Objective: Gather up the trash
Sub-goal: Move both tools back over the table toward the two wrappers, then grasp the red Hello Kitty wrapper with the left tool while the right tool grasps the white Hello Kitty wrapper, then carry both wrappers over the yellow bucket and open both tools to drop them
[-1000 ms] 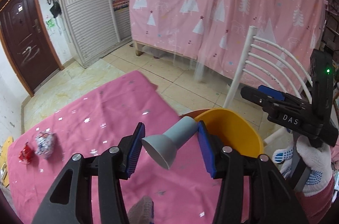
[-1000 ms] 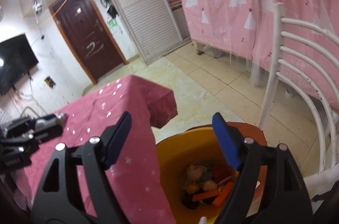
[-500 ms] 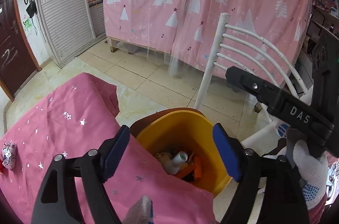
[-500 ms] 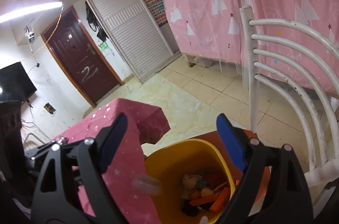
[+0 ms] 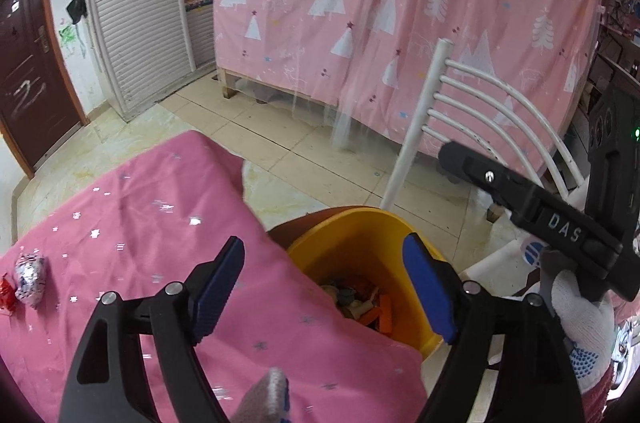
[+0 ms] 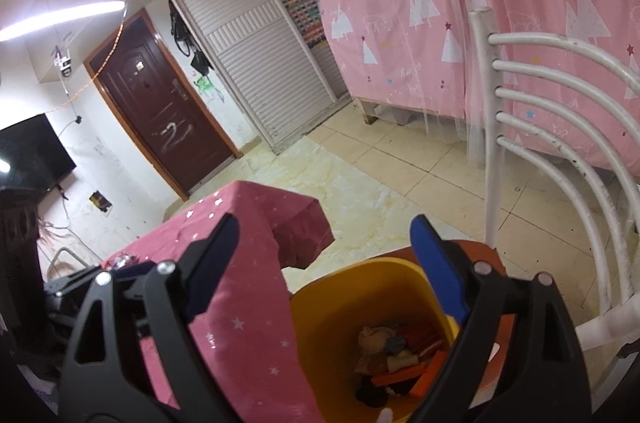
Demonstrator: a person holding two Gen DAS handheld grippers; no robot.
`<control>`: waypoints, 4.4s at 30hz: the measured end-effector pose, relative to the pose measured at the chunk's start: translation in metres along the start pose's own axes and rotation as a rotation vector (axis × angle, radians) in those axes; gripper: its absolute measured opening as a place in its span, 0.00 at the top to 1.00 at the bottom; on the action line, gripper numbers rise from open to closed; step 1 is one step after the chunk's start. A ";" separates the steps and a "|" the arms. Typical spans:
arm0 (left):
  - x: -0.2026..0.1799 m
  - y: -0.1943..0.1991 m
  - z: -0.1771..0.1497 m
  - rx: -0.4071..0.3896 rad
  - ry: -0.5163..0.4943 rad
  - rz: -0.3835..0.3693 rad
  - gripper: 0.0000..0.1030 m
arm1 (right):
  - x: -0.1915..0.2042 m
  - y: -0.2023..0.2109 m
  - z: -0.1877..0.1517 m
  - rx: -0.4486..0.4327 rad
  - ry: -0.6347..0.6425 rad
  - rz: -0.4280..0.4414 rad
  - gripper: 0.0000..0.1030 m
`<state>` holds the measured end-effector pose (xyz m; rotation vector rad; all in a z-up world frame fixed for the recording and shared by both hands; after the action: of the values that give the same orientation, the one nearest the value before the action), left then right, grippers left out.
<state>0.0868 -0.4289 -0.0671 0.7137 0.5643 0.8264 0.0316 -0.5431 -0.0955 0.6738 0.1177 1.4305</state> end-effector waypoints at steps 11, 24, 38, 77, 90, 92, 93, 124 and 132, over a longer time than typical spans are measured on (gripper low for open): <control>0.080 0.036 0.012 -0.065 0.110 0.052 0.26 | 0.084 -0.030 0.009 0.052 0.123 0.072 0.18; 0.193 0.075 0.013 -0.131 0.240 0.155 0.25 | 0.193 -0.071 0.008 0.122 0.268 0.180 0.16; 0.300 0.102 0.004 -0.166 0.355 0.262 0.22 | 0.288 -0.112 0.000 0.190 0.392 0.262 0.16; 0.427 0.054 -0.017 -0.047 0.459 0.397 0.48 | 0.398 -0.195 -0.066 0.400 0.643 0.332 0.13; 0.419 0.057 -0.018 -0.068 0.450 0.398 0.71 | 0.401 -0.207 -0.074 0.451 0.668 0.329 0.43; 0.422 0.062 -0.020 -0.072 0.459 0.400 0.71 | 0.397 -0.205 -0.073 0.451 0.650 0.336 0.54; 0.422 0.064 -0.021 -0.075 0.461 0.404 0.71 | 0.396 -0.205 -0.073 0.450 0.644 0.336 0.55; 0.258 0.133 0.005 -0.186 0.262 0.414 0.71 | 0.281 -0.076 -0.012 0.205 0.429 0.311 0.56; 0.187 0.108 0.014 -0.164 0.167 0.373 0.71 | 0.211 -0.050 0.001 0.150 0.326 0.261 0.56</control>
<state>0.1516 -0.2309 -0.0097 0.6099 0.5113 1.2742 0.1112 -0.3456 -0.0533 0.5878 0.4080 1.7906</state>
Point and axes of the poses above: each gripper's, at about its wrist camera, not at the fingertips, and y roughly against the way its jaws point, x to its left, z to its top, the point moved 6 cm from there along -y, roughly the way its jaws point, and after that the axes turned 10 degrees about y, right-handed, at the moved point
